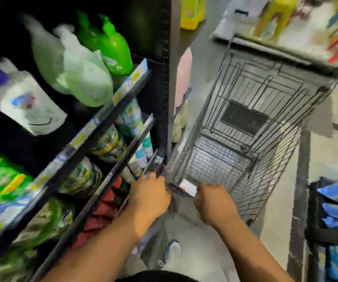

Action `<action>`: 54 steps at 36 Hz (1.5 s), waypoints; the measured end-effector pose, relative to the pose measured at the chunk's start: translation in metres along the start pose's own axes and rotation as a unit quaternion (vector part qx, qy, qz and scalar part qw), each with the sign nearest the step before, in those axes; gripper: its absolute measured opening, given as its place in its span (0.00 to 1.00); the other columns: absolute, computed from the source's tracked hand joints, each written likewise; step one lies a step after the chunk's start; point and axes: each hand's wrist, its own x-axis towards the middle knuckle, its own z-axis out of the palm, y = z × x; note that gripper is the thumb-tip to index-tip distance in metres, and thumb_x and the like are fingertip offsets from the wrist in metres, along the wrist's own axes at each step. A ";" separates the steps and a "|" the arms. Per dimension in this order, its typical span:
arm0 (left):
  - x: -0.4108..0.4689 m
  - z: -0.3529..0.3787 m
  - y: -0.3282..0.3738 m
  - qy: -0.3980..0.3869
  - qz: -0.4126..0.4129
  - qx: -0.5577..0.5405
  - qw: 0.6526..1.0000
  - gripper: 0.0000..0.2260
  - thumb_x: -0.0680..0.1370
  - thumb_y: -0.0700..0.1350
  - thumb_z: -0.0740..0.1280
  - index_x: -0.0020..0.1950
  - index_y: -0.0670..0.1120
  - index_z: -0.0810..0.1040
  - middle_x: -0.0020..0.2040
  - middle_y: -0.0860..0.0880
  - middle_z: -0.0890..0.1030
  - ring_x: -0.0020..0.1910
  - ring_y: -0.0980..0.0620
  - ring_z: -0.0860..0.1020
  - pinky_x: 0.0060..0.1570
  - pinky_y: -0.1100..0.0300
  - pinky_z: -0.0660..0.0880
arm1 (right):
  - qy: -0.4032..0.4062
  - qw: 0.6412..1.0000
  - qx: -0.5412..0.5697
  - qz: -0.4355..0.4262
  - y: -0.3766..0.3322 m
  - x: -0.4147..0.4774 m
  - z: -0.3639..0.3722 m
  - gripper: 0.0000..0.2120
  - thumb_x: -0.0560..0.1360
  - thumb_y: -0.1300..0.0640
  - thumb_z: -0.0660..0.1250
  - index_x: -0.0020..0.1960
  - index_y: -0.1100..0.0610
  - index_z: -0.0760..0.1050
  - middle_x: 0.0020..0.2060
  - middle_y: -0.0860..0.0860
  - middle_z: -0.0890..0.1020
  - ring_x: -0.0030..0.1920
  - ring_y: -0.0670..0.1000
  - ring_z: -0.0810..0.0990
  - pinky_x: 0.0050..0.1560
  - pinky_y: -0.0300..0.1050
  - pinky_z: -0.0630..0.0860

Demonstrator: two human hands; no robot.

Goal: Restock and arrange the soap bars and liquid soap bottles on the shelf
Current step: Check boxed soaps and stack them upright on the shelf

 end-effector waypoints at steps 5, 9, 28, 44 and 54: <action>-0.075 -0.047 -0.049 0.100 -0.020 -0.047 0.994 0.14 0.78 0.55 0.59 0.57 0.50 0.76 0.57 0.49 0.77 0.59 0.45 0.76 0.53 0.53 0.73 | 0.133 0.984 0.003 -0.120 -0.046 -0.025 -0.045 0.17 0.76 0.45 0.68 0.63 0.47 0.76 0.59 0.47 0.79 0.59 0.55 0.73 0.58 0.48 0.73; -0.132 -0.083 -0.095 0.169 -0.054 -0.071 0.981 0.13 0.80 0.56 0.58 0.57 0.49 0.75 0.55 0.47 0.78 0.57 0.43 0.77 0.51 0.51 0.73 | 0.218 0.942 0.070 -0.247 -0.103 -0.036 -0.078 0.24 0.60 0.60 0.82 0.54 0.51 0.81 0.51 0.51 0.82 0.50 0.57 0.80 0.55 0.44 0.73; -0.391 -0.031 -0.305 0.206 -0.316 -0.211 0.902 0.19 0.83 0.58 0.55 0.74 0.60 0.65 0.76 0.56 0.65 0.70 0.51 0.70 0.61 0.56 0.72 | 0.192 0.791 0.081 -0.575 -0.405 -0.165 -0.053 0.19 0.67 0.57 0.75 0.58 0.56 0.79 0.55 0.54 0.81 0.56 0.56 0.77 0.59 0.41 0.68; -0.446 0.074 -0.391 0.337 -0.366 -0.145 0.855 0.31 0.75 0.66 0.56 0.76 0.55 0.69 0.68 0.49 0.78 0.65 0.42 0.76 0.65 0.41 0.70 | 0.082 0.843 0.022 -0.530 -0.515 -0.218 0.012 0.33 0.81 0.47 0.63 0.81 0.52 0.54 0.80 0.51 0.56 0.79 0.51 0.53 0.73 0.39 0.53; -0.448 0.069 -0.392 0.282 -0.363 -0.272 0.845 0.30 0.79 0.68 0.56 0.77 0.69 0.47 0.80 0.59 0.56 0.79 0.50 0.54 0.76 0.52 0.53 | 0.092 0.832 0.218 -0.502 -0.521 -0.220 0.028 0.10 0.75 0.55 0.72 0.49 0.51 0.70 0.45 0.54 0.78 0.47 0.55 0.77 0.46 0.48 0.73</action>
